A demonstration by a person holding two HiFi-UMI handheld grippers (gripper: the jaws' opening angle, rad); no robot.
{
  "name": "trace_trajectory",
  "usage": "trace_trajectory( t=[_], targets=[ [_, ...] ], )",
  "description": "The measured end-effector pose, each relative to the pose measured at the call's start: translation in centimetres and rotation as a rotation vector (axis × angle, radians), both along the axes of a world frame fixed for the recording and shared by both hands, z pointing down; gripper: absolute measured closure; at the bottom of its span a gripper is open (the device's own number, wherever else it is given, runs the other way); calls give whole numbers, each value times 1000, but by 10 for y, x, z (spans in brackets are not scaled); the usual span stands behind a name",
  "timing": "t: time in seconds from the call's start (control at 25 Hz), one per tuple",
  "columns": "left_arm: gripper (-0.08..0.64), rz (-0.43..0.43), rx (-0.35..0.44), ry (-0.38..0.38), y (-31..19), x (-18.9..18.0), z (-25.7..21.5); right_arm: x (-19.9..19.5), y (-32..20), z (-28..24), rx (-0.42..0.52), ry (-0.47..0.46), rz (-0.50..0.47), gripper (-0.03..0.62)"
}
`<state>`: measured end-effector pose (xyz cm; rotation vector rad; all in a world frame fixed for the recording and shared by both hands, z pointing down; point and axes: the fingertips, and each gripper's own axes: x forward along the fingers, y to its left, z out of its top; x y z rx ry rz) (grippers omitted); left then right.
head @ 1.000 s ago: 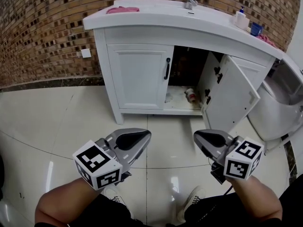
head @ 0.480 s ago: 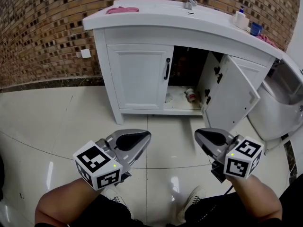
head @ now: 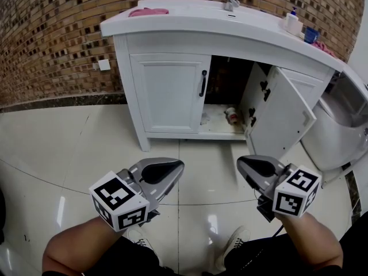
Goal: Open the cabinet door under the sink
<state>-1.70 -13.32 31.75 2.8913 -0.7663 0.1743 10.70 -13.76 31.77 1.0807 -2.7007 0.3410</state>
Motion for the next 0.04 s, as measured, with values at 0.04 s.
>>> trace_trajectory(
  t=[0.04],
  targets=[
    [554, 2, 1, 0, 0, 0, 0, 0, 0, 0, 0, 0, 0, 586]
  ],
)
